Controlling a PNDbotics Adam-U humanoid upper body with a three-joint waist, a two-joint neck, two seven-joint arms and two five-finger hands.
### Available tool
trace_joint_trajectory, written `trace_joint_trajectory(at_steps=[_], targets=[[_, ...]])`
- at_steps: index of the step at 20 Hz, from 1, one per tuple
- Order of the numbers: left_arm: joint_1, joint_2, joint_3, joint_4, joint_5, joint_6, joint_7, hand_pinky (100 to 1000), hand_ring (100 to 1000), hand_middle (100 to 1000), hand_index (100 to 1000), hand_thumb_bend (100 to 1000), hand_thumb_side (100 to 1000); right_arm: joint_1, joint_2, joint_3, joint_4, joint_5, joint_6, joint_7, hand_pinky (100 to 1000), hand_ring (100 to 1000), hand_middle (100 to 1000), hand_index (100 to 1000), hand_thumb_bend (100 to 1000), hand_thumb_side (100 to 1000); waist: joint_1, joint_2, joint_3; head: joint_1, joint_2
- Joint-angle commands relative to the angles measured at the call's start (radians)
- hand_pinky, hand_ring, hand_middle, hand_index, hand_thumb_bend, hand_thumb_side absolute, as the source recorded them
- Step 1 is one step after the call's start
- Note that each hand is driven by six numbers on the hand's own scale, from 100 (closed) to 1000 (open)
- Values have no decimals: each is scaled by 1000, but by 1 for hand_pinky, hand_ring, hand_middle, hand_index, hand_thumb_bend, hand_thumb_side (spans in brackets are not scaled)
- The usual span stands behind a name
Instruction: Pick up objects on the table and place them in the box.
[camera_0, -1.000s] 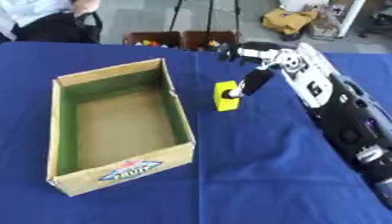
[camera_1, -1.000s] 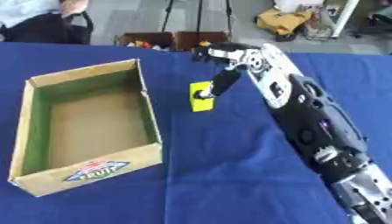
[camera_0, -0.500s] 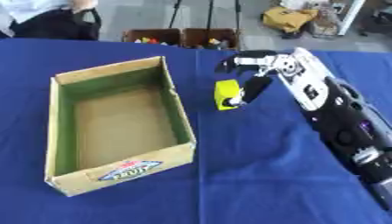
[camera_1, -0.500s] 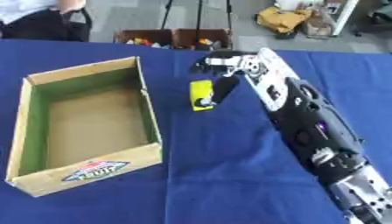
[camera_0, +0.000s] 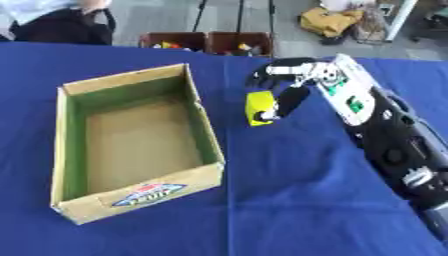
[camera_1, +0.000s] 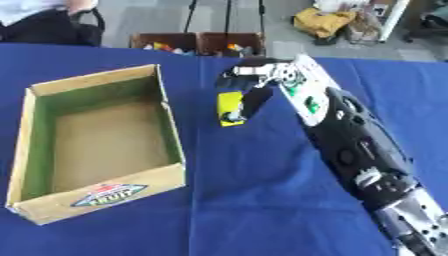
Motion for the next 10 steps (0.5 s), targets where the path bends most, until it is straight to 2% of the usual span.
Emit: trace_joint_trajectory(at_steps=[1,6,10], targets=[[-16,15,7,-15,4,-1,-1,745,921,902,965,100,1000,-16,-17,-4,8,27,-4,2,800,870,865,870,320,166,-10,-1,3,-4,-10],[-17,15,8,-15,4,-1,-1,744,918,900,966,100,1000,-16,-15,-2,22,37,-12,37,790,865,869,869,301,145,-10,1,1,-5,-6],[-19,14,8,-15,5,-2,0,743,917,899,964,100,1000,-16,-13,-6,23,36,-9,44,731,823,837,847,288,125,-10,3,0,-6,-7]])
